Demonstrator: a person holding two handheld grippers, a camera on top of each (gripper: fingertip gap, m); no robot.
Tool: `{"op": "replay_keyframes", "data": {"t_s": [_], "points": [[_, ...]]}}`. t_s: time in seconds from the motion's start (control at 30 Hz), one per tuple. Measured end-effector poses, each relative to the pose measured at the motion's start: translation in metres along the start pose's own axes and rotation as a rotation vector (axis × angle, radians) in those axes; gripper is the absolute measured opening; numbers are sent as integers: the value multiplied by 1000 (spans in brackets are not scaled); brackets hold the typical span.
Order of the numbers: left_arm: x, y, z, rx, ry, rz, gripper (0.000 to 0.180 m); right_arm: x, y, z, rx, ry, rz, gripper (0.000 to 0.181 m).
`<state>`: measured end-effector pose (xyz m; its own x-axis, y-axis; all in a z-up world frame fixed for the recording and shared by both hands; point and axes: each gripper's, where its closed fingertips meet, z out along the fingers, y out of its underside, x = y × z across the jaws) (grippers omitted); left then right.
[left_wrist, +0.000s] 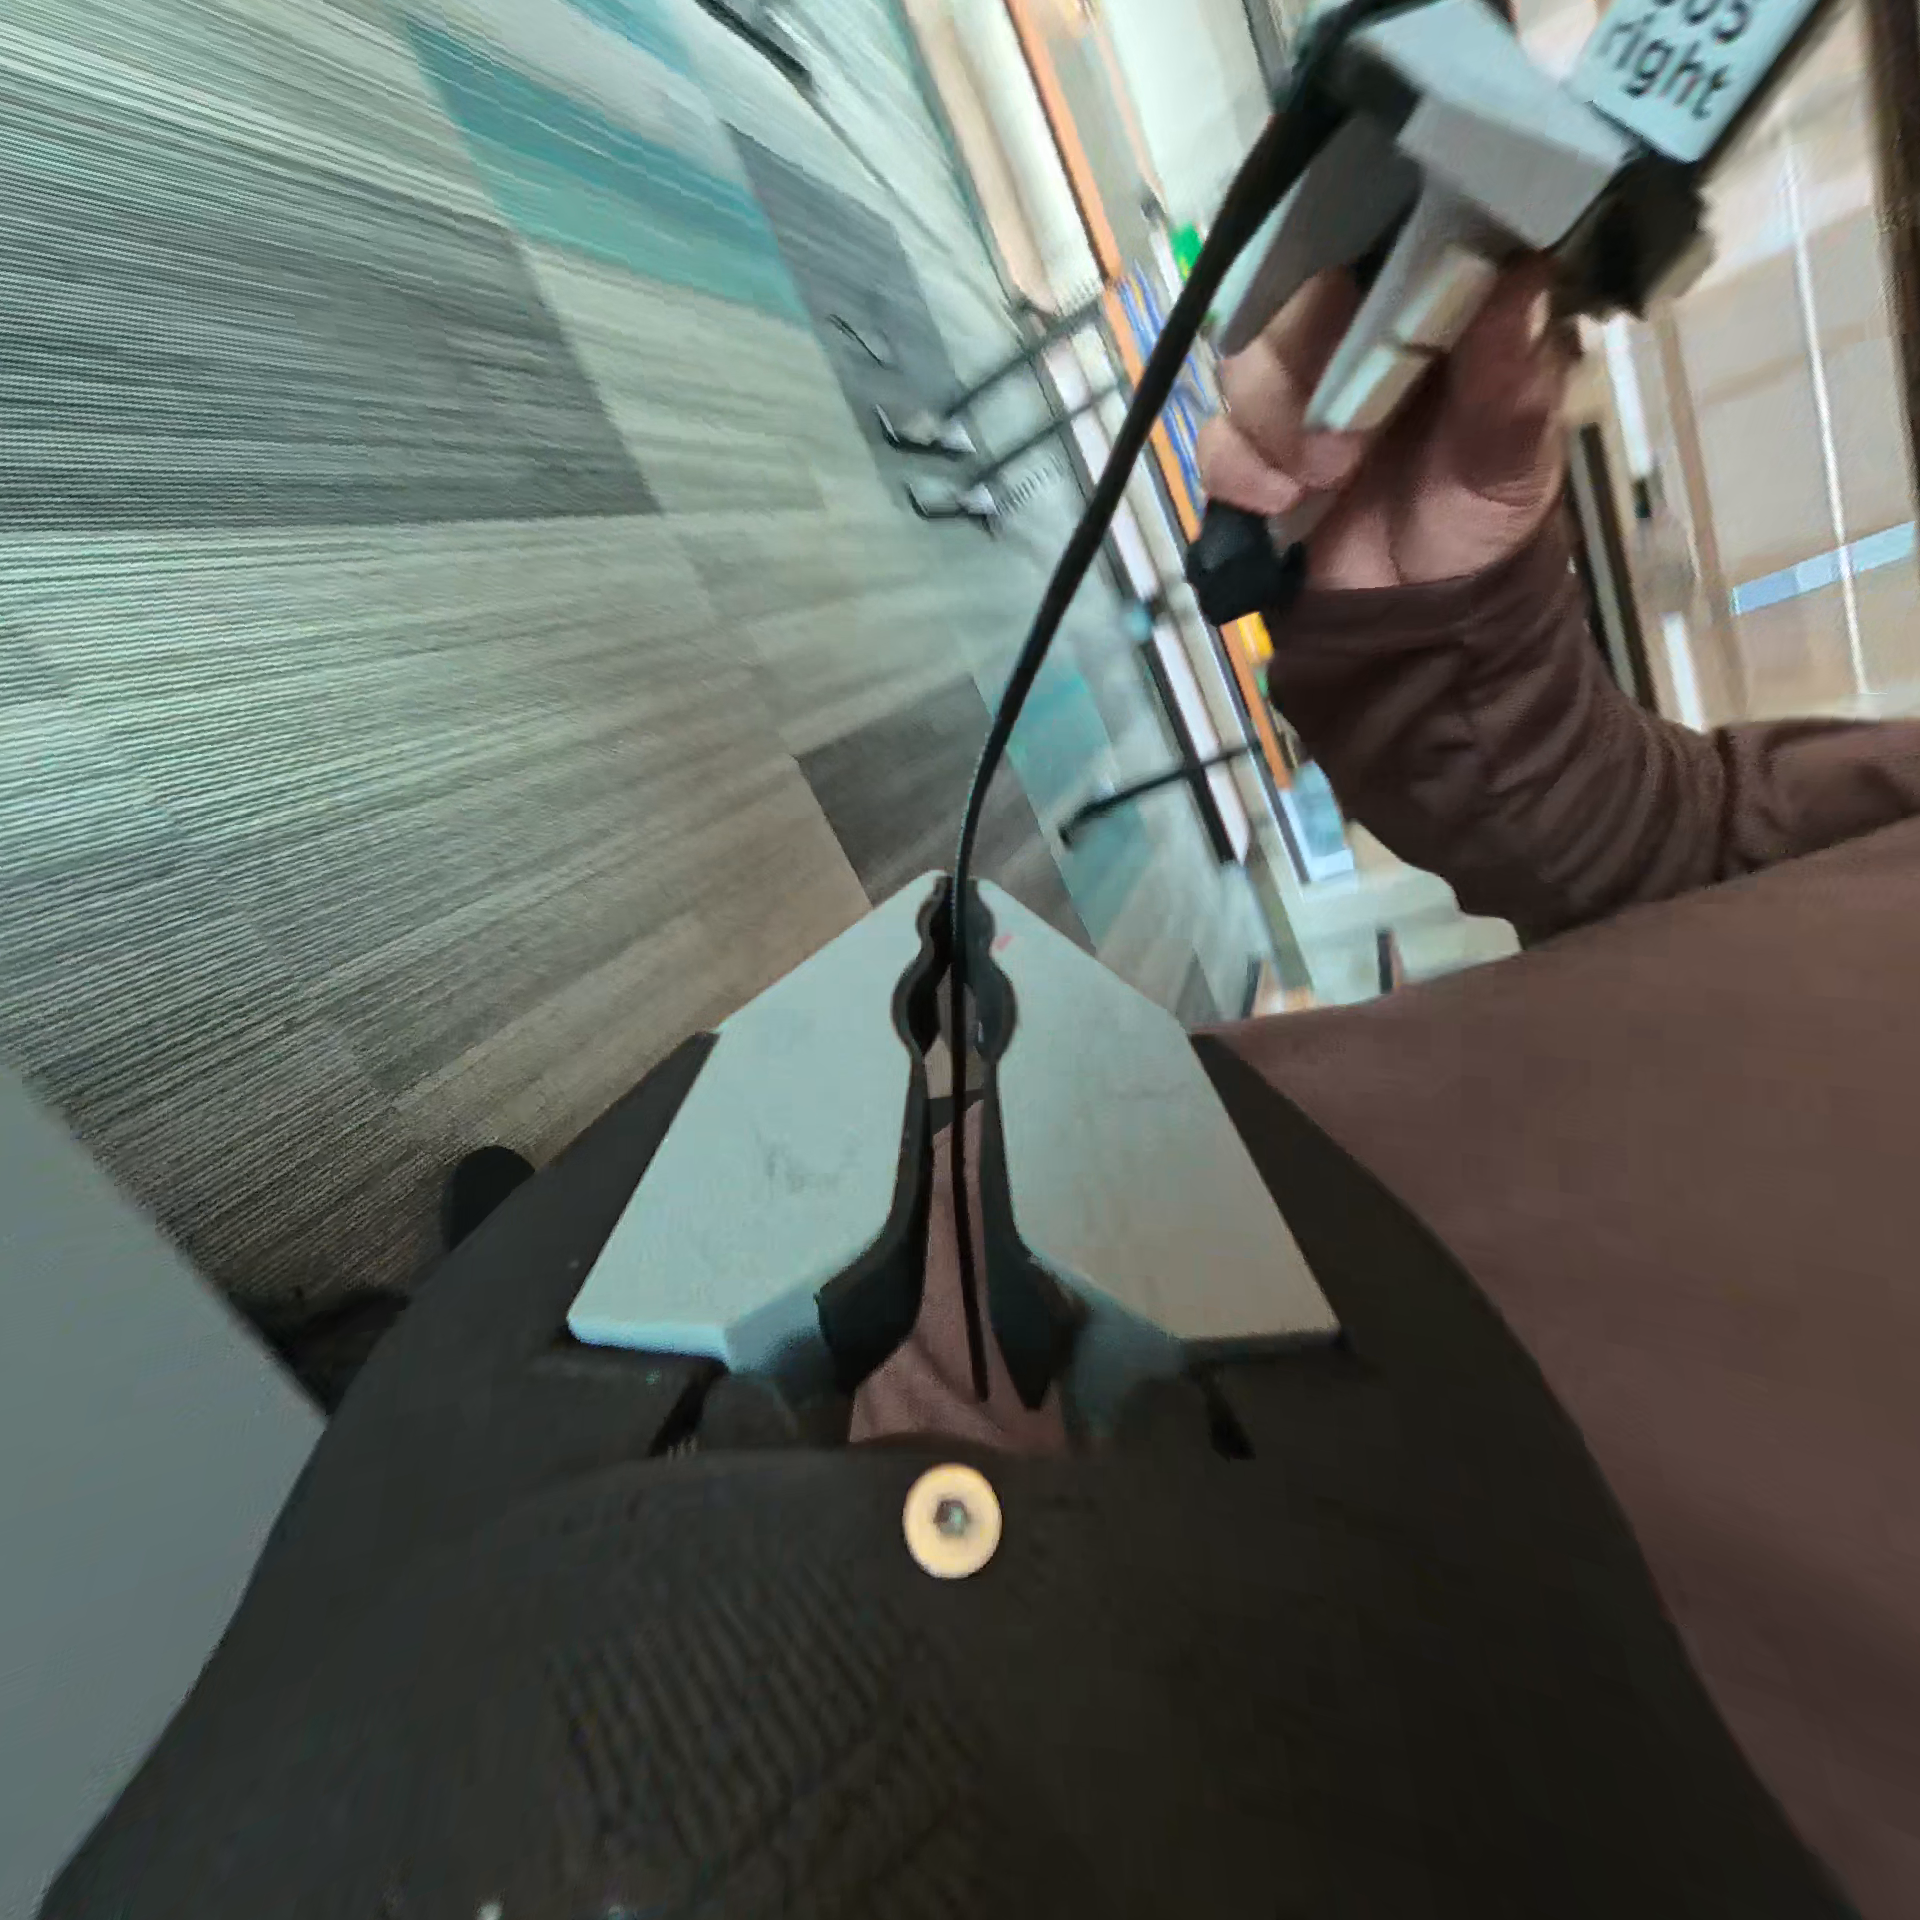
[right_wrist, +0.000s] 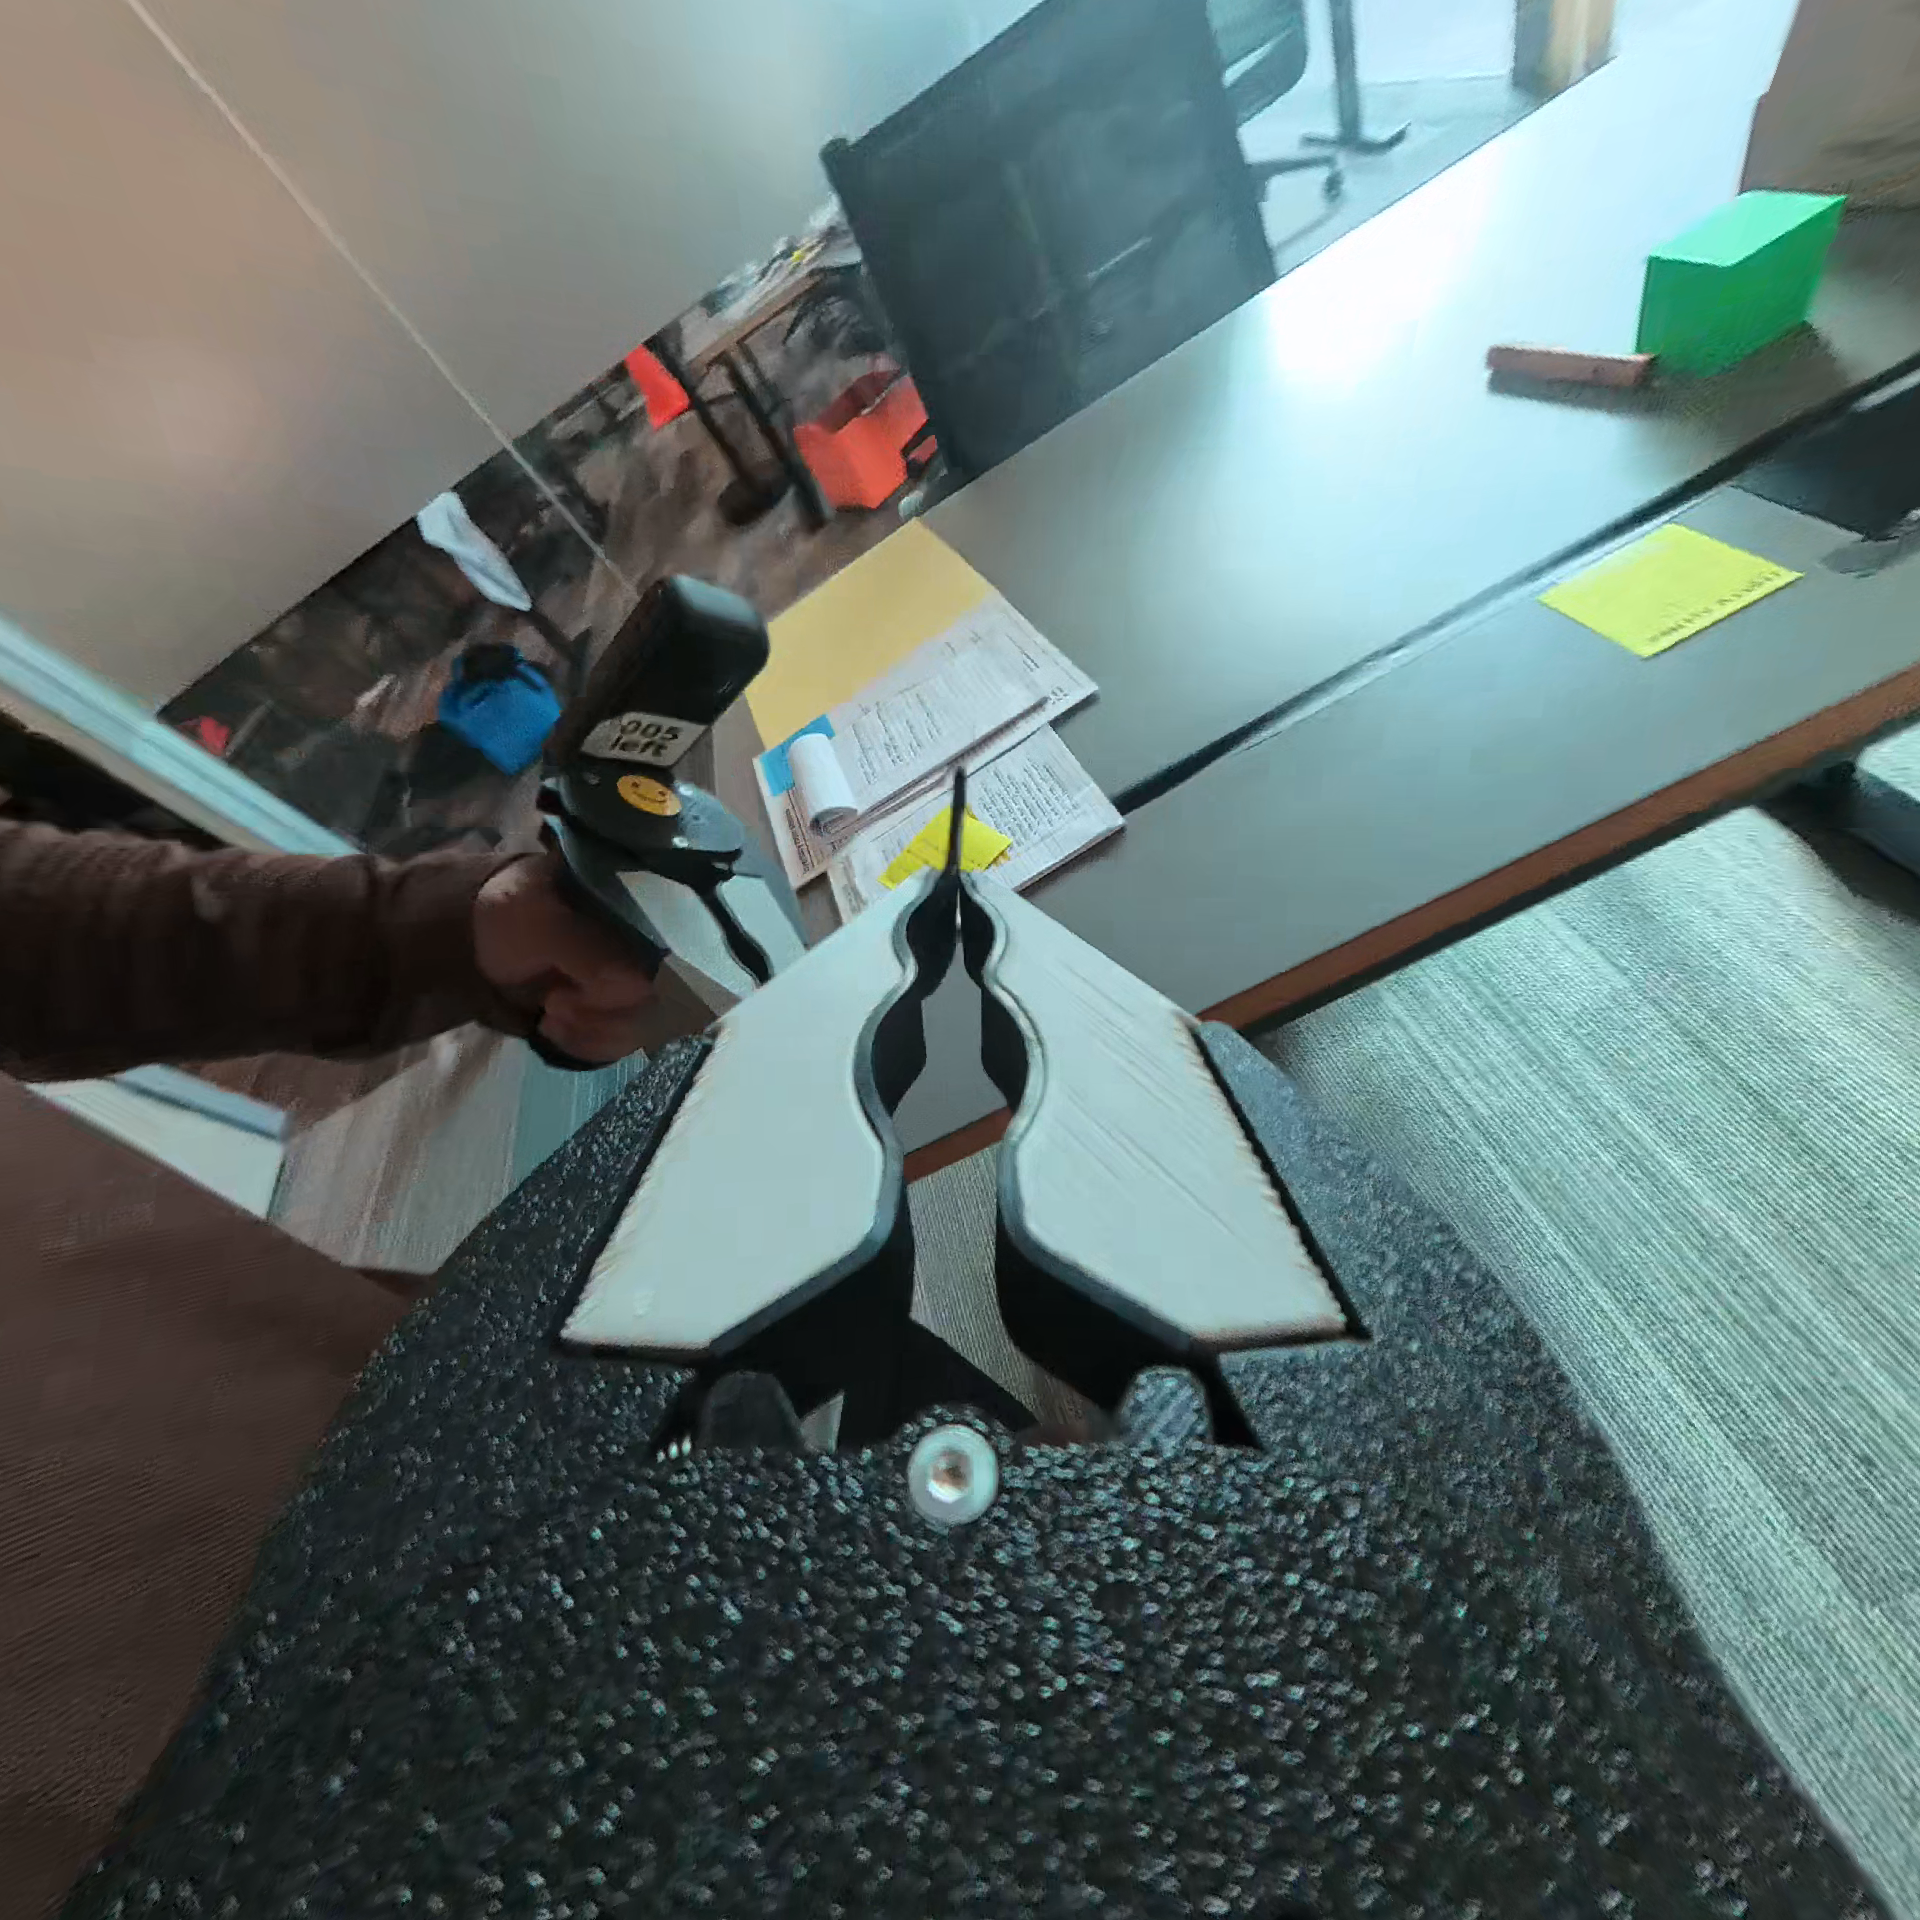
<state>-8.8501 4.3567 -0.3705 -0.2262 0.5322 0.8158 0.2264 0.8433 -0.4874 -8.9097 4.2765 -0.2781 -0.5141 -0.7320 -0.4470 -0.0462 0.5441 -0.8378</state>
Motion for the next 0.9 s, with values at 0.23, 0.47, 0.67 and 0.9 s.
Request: {"op": "replay_keyframes", "data": {"t_s": [0.23, 0.47, 0.67, 0.9], "points": [[-129, -39, -58, 322, -216, -264, 0, 88, -59, 88, -127, -7, -29, 14], [-212, -106, -109, 489, -348, -327, 0, 170, -77, 174, -377, -14, -237, 18], [-238, -137, -134, 640, -368, -377, 0, 274, -94, 318, -542, -63, -389, 23], [-266, -146, -126, 704, -544, -617, 0, 375, -117, 504, -740, -36, -610, 25]]}}
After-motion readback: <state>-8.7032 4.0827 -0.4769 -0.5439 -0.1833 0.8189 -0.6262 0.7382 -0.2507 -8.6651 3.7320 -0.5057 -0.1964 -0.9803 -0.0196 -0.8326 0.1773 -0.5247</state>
